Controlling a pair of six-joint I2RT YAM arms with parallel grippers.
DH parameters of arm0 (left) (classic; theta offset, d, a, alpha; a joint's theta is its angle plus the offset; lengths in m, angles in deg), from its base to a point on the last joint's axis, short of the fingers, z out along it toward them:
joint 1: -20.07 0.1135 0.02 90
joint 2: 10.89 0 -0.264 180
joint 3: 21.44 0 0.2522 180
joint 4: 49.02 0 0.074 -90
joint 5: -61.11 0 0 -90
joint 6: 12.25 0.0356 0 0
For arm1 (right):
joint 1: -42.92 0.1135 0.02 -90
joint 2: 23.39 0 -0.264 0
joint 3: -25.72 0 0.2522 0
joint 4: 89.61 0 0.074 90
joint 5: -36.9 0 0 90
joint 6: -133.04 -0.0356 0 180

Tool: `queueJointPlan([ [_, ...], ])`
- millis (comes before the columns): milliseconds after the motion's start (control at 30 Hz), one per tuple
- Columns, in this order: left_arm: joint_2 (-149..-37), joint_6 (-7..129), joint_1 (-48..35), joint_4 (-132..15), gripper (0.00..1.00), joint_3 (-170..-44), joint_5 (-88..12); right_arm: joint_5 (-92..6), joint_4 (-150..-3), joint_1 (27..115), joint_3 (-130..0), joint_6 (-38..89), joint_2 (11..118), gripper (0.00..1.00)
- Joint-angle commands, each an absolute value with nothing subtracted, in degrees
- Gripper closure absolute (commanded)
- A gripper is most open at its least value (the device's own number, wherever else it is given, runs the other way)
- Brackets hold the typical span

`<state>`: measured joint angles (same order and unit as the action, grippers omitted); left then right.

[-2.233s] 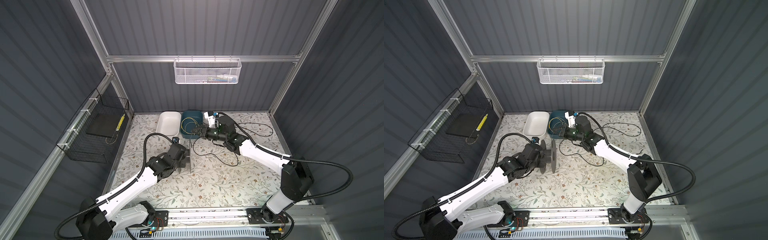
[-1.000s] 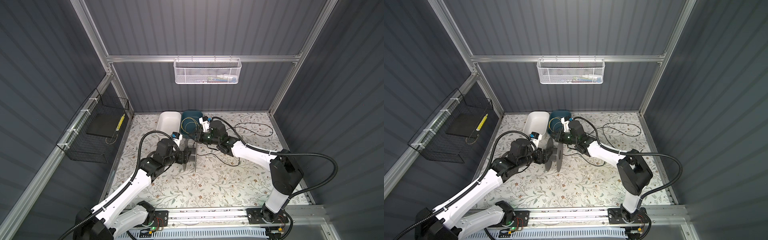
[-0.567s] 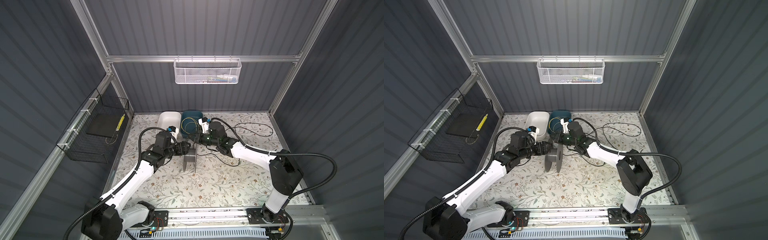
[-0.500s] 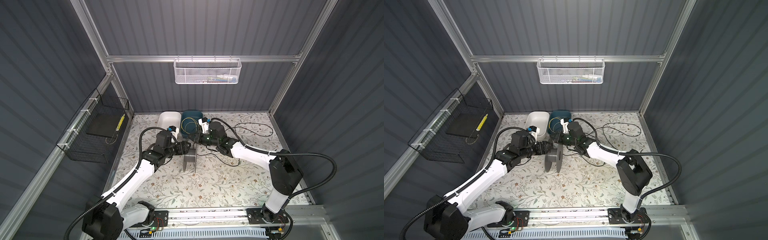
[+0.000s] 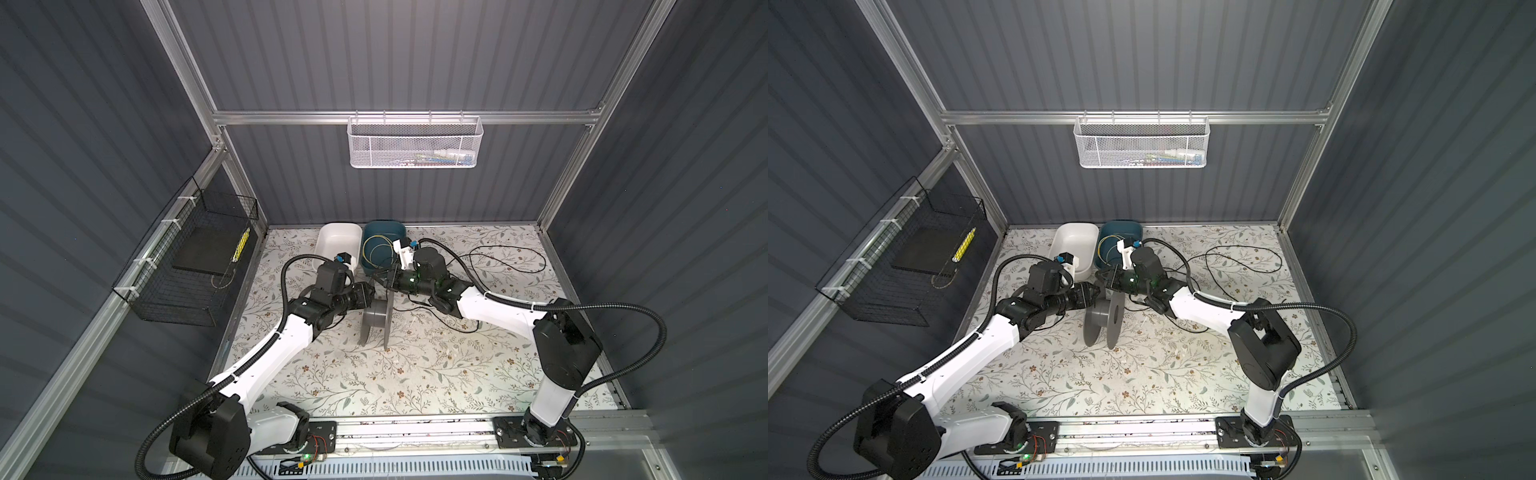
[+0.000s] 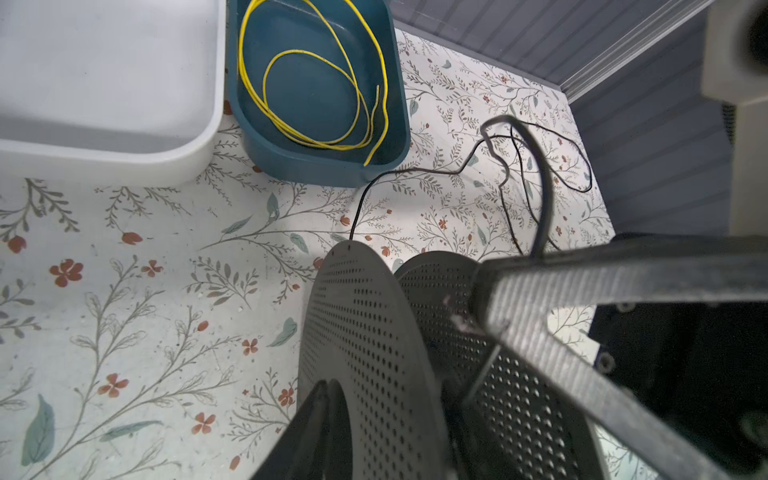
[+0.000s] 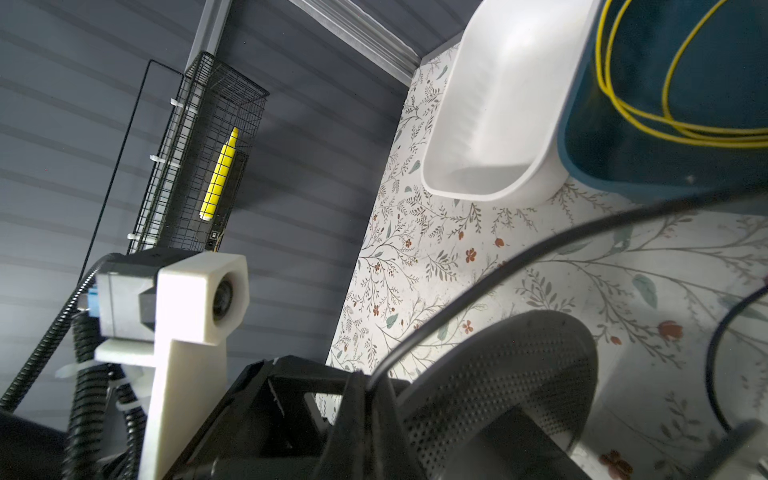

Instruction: Wrap the cables

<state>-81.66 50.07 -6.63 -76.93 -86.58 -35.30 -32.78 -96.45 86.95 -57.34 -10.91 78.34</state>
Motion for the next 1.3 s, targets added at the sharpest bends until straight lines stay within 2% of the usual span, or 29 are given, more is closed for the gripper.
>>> queueJointPlan([
  [0,-82.21,51.23,-6.96,-77.71,0.60,-87.53,-33.82,-33.24,-96.33,87.75,-55.63,-11.38,79.16,1.00],
  [400,-82.71,52.99,-9.06,-79.43,0.64,-86.10,-32.32,-35.88,-96.50,88.19,-53.82,-11.45,78.69,1.00],
  [667,-83.44,53.93,-12.74,-82.24,0.69,-85.66,-27.07,-35.53,-96.92,88.96,-54.09,-11.93,78.68,1.00],
  [833,-80.32,55.36,-13.33,-77.08,0.65,-82.51,-28.89,-32.80,-99.57,88.89,-52.32,-14.44,77.25,1.00],
  [1100,-81.61,60.75,-13.33,-74.07,0.78,-81.54,-32.66,-33.07,-95.39,87.09,-50.23,-11.59,71.88,1.00],
  [1267,-82.71,62.58,-13.33,-70.32,0.76,-81.27,-35.70,-32.77,-93.06,86.38,-49.33,-10.26,70.64,1.00],
])
